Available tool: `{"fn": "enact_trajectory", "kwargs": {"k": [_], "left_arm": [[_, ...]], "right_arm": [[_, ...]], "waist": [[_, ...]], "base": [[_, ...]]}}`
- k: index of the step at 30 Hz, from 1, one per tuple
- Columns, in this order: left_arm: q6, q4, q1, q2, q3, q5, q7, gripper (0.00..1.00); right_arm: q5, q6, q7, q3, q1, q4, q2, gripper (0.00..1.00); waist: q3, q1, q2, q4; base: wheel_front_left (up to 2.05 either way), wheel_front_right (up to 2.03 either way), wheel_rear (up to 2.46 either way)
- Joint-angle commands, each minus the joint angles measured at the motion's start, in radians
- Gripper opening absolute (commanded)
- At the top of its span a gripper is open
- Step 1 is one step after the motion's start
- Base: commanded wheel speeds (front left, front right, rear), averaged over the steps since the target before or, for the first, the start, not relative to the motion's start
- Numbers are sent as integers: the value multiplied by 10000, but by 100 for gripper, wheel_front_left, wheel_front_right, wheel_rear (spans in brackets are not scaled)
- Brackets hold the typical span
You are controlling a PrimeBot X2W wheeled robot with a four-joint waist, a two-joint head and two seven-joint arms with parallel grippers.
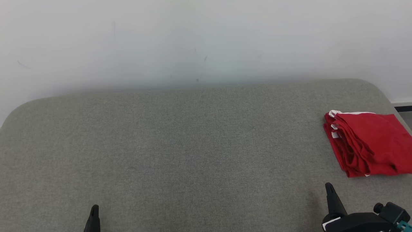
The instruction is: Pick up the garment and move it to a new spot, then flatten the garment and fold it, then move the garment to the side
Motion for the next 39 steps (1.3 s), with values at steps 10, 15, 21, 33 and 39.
{"fn": "enact_trajectory", "kwargs": {"k": [10,15,21,33,39], "left_arm": [[-121,-152,-445,81,84,-1345,350,0],[-155,-152,-524,86,103,-1879,498,0],[-176,-154,-631,93,123,-2494,667,0],[-245,-158,-798,104,156,-3529,948,0],[-263,-159,-899,110,177,-4143,1116,0]], "right_arm": [[1239,2,322,-257,-227,-369,71,0],[1750,3,450,-351,-244,-465,104,0],[2336,3,601,-458,-265,-580,143,0],[3320,3,874,-639,-288,-767,205,0],[3899,4,1022,-746,-299,-883,245,0]], "waist": [[44,-1,0,27],[66,-1,0,40],[92,-1,0,56],[141,-1,0,86],[172,-1,0,104]], "base": [[0,0,0],[0,0,0],[0,0,0],[0,0,0],[0,0,0]]}}
